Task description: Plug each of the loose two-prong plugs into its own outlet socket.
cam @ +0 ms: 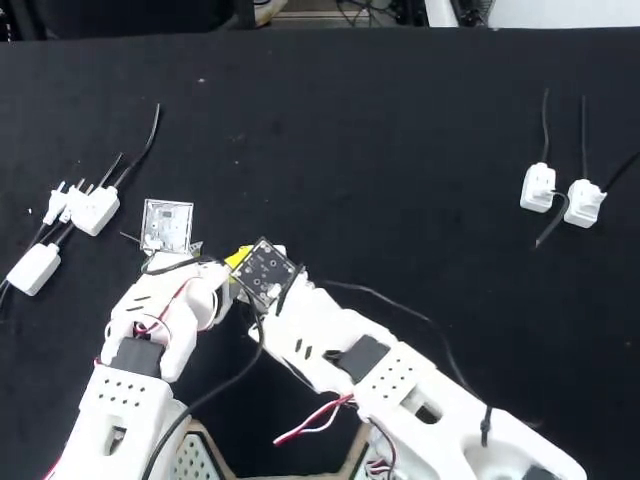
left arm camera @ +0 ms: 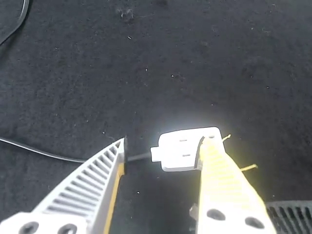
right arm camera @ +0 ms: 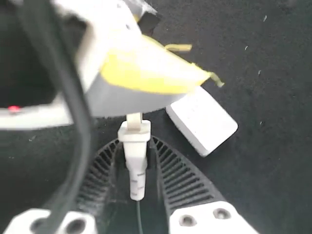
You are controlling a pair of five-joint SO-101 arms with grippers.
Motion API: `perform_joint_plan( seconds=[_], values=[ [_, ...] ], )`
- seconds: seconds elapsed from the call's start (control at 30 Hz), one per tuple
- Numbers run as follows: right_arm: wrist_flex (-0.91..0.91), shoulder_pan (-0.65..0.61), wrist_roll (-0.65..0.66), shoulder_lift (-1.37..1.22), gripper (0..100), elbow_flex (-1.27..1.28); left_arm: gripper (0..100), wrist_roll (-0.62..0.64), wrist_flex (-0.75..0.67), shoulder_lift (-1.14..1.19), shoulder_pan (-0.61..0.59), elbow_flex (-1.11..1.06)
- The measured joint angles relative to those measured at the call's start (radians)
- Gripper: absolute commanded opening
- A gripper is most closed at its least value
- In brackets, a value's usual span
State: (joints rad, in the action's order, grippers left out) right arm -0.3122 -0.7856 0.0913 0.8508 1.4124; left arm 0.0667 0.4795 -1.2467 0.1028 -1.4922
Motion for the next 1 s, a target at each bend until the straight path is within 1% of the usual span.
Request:
perform_joint_plan(
  seconds=[0.17,0.43,0.63,0.73,1.0],
  values=[
    [-0.064,0.017,0.000,0.124,1.1,0.003,24,0.005,-0.002,-0.009,-0.002,0.000],
    [-0.061,0.023,0.000,0.295,1.1,0.101,24,0.005,-0.011,-0.012,0.000,0.002],
    [-0.061,0.023,0.000,0.316,1.1,0.104,24,-0.020,-0.012,0.002,0.000,0.005],
    [-0.061,0.023,0.000,0.316,1.1,0.104,24,-0.023,-0.021,0.049,0.000,0.008],
    [-0.061,0.023,0.000,0.318,1.1,0.120,24,-0.023,-0.103,0.219,0.000,0.049]
  ],
)
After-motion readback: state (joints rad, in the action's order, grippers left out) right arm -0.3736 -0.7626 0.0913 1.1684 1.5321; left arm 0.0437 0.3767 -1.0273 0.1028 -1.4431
